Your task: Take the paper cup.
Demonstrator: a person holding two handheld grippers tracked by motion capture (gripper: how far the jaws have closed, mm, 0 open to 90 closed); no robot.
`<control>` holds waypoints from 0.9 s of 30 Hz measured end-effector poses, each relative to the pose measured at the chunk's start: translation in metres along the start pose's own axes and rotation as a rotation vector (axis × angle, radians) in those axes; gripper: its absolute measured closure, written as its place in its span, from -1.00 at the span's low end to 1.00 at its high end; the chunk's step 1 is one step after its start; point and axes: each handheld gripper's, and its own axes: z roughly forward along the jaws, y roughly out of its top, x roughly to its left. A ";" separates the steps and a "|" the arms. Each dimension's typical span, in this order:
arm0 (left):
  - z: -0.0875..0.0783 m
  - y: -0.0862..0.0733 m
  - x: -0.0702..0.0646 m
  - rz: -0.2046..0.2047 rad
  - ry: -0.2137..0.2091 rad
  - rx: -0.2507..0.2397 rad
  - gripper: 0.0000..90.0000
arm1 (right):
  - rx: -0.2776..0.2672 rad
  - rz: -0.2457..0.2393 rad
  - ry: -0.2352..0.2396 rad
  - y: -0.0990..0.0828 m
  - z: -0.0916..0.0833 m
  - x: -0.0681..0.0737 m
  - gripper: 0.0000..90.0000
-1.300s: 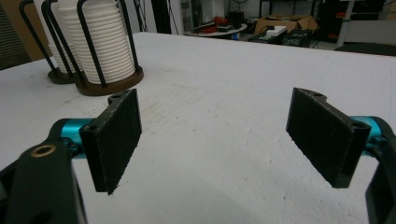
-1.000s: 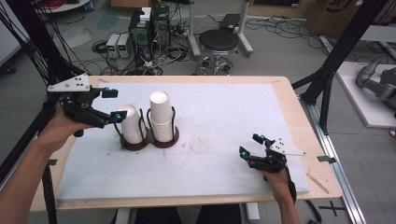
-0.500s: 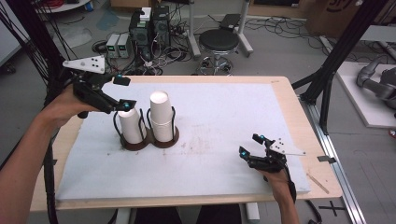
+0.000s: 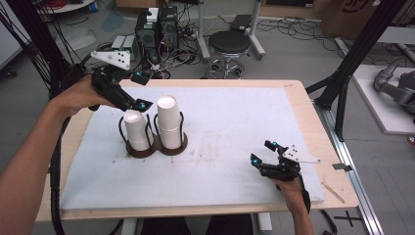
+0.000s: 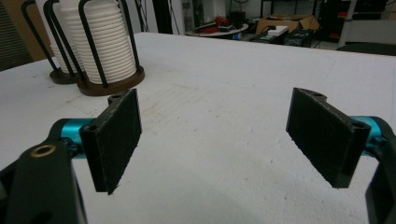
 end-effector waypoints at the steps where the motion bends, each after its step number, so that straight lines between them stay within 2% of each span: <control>1: 0.000 0.000 0.000 0.000 0.000 0.000 -0.77 | 0.000 -0.001 0.000 0.000 0.000 0.000 -0.59; 2: 0.003 0.003 0.003 0.012 -0.006 0.004 -0.77 | 0.000 0.000 -0.001 0.000 0.000 0.000 -0.59; 5: 0.008 0.003 0.005 0.010 -0.020 0.018 -0.76 | -0.001 0.000 0.000 0.000 0.000 0.001 -0.59; 6: 0.011 0.003 0.006 0.012 -0.023 0.034 -0.76 | -0.001 0.000 0.000 0.000 0.000 0.001 -0.59; 7: 0.016 0.003 0.009 0.016 -0.023 0.083 -0.75 | -0.002 -0.002 0.001 0.000 0.000 0.000 -0.59; 8: 0.019 0.003 0.010 0.015 -0.023 0.103 -0.75 | -0.002 -0.002 0.000 0.000 0.000 0.000 -0.59; 11: 0.023 0.005 0.012 0.020 -0.030 0.128 -0.75 | 0.001 0.003 0.002 0.000 0.000 0.000 -0.59; 12: 0.028 0.007 0.013 0.030 -0.037 0.156 -0.75 | -0.001 0.008 0.003 0.000 0.000 0.000 -0.59; 18: 0.040 0.011 0.019 0.029 -0.066 0.178 -0.75 | 0.001 0.010 0.007 0.000 0.000 0.000 -0.59; 19: 0.043 0.011 0.020 0.030 -0.068 0.192 -0.75 | 0.002 0.011 0.007 0.000 0.000 0.000 -0.59; 20: 0.048 0.011 0.022 0.028 -0.067 0.228 -0.74 | -0.001 0.006 0.005 0.000 0.000 0.000 -0.59; 25: 0.056 0.013 0.023 0.028 -0.061 0.252 -0.75 | 0.001 0.010 0.008 0.000 0.000 0.000 -0.59; 27: 0.058 0.014 0.024 0.039 -0.071 0.285 -0.74 | -0.001 0.008 0.007 0.000 0.000 0.000 -0.59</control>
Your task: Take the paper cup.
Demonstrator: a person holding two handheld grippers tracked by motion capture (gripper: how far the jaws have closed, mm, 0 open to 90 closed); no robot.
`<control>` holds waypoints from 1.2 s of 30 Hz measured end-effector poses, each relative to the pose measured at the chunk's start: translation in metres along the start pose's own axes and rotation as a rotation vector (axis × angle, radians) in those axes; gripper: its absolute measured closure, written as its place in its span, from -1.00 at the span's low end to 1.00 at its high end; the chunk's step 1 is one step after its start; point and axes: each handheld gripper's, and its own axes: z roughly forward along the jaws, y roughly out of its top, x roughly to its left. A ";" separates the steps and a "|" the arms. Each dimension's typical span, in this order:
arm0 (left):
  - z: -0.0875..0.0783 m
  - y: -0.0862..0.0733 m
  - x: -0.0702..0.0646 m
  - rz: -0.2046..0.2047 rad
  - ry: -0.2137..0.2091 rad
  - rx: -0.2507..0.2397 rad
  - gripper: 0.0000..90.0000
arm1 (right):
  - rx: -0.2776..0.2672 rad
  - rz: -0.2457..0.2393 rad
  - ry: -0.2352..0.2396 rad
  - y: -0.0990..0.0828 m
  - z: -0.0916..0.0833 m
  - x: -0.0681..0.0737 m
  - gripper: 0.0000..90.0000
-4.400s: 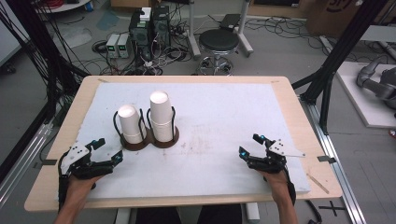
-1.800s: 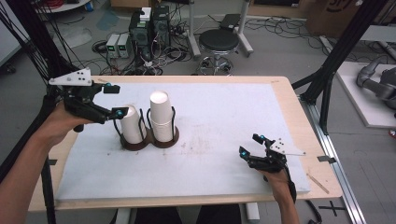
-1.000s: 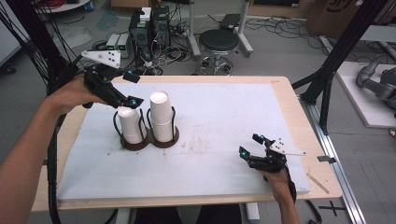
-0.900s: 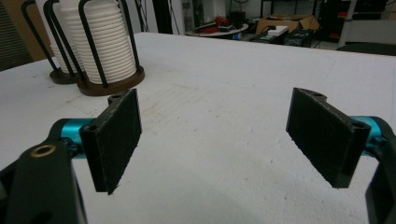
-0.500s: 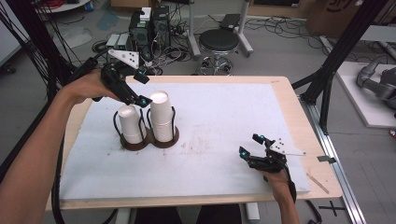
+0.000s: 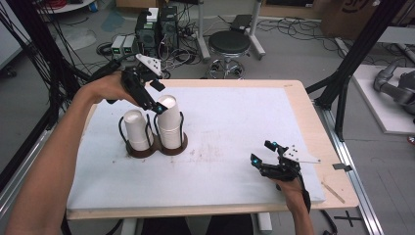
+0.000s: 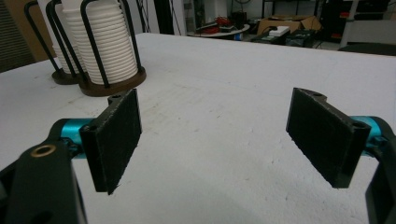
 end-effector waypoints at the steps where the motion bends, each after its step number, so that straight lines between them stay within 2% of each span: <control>1: 0.001 0.000 0.000 -0.006 0.001 0.005 -0.75 | 0.001 0.001 0.001 0.000 0.000 0.000 -0.59; 10: 0.016 0.006 0.001 0.009 -0.024 0.080 -0.72 | -0.001 -0.002 0.001 0.000 0.000 0.000 -0.59; 22: 0.024 0.007 0.005 0.002 -0.025 0.122 -0.68 | 0.001 0.000 0.003 0.000 0.000 0.000 -0.59; 29: 0.024 0.008 0.005 -0.004 -0.026 0.116 -0.53 | 0.000 0.000 0.000 0.000 0.000 0.000 -0.59; 32: 0.023 0.009 0.005 -0.002 -0.021 0.130 -0.37 | 0.000 -0.008 0.001 0.000 0.000 0.000 -0.59; 36: 0.024 0.009 0.005 0.002 -0.028 0.137 -0.29 | 0.000 -0.005 0.001 0.000 0.000 0.000 -0.59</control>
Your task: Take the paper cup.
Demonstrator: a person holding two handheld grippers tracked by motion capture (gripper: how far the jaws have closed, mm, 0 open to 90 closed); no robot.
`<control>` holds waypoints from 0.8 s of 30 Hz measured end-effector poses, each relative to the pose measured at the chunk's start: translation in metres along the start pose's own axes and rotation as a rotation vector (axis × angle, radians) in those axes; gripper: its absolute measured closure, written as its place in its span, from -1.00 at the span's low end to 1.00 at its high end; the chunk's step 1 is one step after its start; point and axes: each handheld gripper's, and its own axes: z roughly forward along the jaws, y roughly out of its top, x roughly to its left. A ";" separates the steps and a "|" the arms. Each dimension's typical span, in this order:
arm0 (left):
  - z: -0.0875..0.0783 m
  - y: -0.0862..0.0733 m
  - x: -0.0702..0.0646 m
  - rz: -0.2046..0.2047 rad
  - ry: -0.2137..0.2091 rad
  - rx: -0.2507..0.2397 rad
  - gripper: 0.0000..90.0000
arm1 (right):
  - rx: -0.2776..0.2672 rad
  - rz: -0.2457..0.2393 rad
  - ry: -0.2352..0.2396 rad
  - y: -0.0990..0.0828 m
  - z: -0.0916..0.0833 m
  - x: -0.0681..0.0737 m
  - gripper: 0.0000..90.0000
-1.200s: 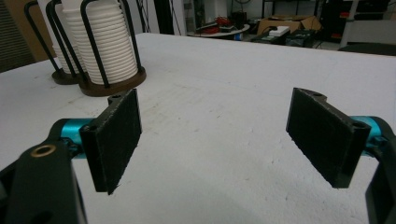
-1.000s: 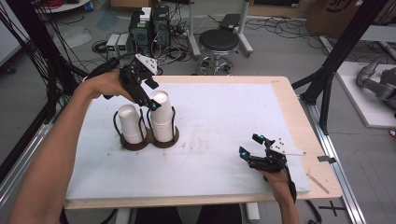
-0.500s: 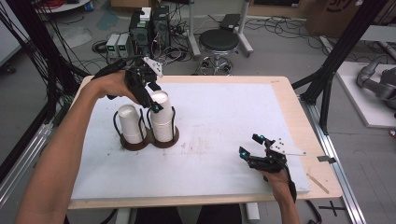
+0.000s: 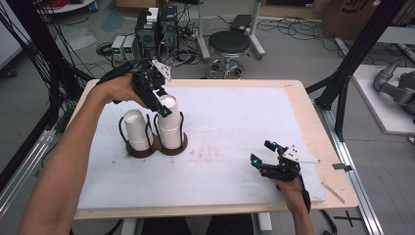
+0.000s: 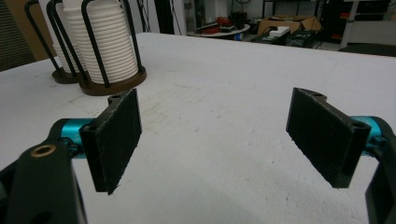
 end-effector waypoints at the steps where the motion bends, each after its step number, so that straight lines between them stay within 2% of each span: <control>1: 0.000 0.000 0.000 0.001 0.003 -0.006 -0.29 | 0.000 -0.001 0.000 0.000 0.000 0.000 -0.59; 13: -0.001 -0.003 0.000 -0.005 -0.003 -0.020 -0.27 | -0.001 -0.006 0.000 0.000 0.000 0.000 -0.59; 19: -0.003 -0.003 -0.001 0.008 0.012 -0.025 -0.26 | -0.001 -0.008 -0.001 0.000 0.000 0.000 -0.59; 24: -0.008 -0.004 -0.002 -0.010 0.020 -0.047 -0.25 | 0.002 -0.007 0.000 0.000 0.000 0.000 -0.59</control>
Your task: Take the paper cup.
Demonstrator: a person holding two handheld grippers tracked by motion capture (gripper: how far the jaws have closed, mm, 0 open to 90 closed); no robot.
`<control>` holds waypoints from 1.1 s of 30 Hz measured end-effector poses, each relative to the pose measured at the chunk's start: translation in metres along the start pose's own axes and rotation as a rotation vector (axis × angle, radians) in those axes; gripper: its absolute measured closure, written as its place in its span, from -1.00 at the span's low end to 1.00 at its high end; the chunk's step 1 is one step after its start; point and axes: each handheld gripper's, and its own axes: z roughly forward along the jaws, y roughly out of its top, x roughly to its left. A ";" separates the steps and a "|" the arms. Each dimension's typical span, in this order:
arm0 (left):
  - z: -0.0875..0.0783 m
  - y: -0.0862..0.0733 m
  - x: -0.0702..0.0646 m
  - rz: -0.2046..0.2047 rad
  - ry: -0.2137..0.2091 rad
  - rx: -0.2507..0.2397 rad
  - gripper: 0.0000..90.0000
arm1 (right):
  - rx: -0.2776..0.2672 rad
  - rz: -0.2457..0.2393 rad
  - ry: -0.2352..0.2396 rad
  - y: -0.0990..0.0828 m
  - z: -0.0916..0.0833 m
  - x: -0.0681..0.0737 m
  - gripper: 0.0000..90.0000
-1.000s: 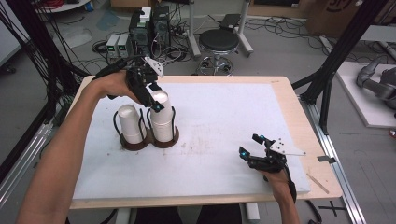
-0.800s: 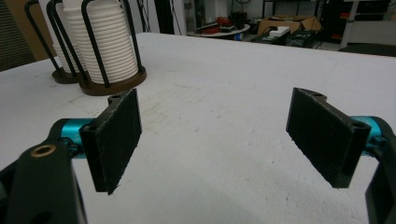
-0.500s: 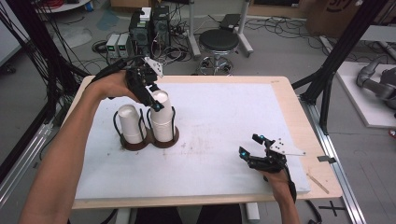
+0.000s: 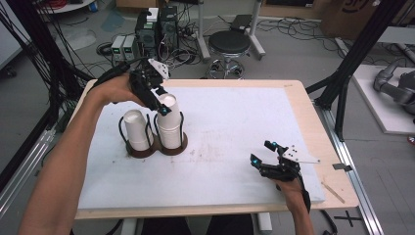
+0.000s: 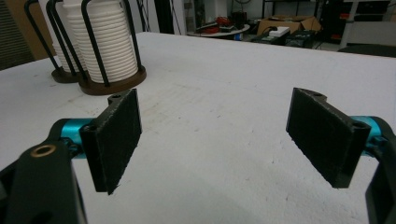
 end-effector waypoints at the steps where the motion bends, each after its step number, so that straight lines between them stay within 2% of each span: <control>1: -0.004 0.000 -0.001 -0.008 0.004 -0.016 -0.25 | 0.000 -0.003 -0.002 0.000 0.000 0.000 -0.59; 7: -0.015 0.000 -0.003 -0.010 0.023 -0.061 -0.24 | 0.003 0.001 0.000 0.000 0.000 0.000 -0.59; 18: -0.038 -0.002 -0.006 -0.048 0.046 -0.142 -0.23 | 0.003 0.002 -0.001 0.000 0.000 0.000 -0.59; 25: -0.047 -0.003 -0.010 -0.047 0.054 -0.177 -0.23 | 0.001 0.003 -0.002 0.000 0.000 0.000 -0.59; 28: -0.053 -0.003 -0.013 -0.052 0.062 -0.202 -0.23 | 0.001 0.002 -0.002 0.000 0.000 0.000 -0.59; 32: -0.067 -0.005 -0.016 -0.068 0.078 -0.265 -0.23 | 0.000 0.003 -0.001 0.000 0.000 0.000 -0.59; 33: -0.067 -0.005 -0.016 -0.068 0.078 -0.265 -0.23 | 0.000 0.003 -0.001 0.000 0.000 0.000 -0.59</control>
